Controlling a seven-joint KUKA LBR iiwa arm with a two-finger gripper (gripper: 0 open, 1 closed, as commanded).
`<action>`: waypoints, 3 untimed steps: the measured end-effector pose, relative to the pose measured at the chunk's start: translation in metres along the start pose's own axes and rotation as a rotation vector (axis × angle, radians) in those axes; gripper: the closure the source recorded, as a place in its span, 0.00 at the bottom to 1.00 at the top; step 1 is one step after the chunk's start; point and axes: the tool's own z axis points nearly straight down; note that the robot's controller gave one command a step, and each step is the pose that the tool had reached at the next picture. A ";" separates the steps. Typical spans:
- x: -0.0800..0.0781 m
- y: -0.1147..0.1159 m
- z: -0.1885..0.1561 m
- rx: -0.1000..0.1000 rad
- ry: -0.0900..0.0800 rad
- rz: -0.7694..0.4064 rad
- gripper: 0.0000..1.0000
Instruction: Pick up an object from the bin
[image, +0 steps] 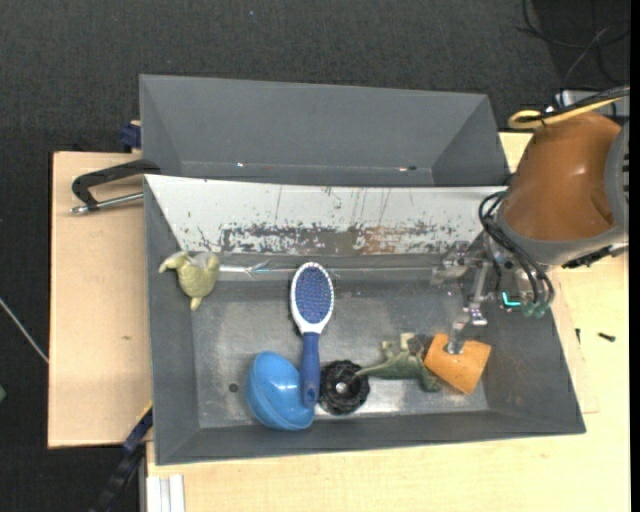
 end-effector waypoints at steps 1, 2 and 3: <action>0.046 -0.032 0.087 0.000 -0.001 -0.368 0.00; 0.015 -0.022 0.042 0.005 -0.016 -0.429 0.00; 0.016 -0.022 0.043 0.003 -0.012 -0.429 1.00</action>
Offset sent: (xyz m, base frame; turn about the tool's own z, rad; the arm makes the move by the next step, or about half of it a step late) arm -0.0454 -0.0317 -0.0855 -0.3712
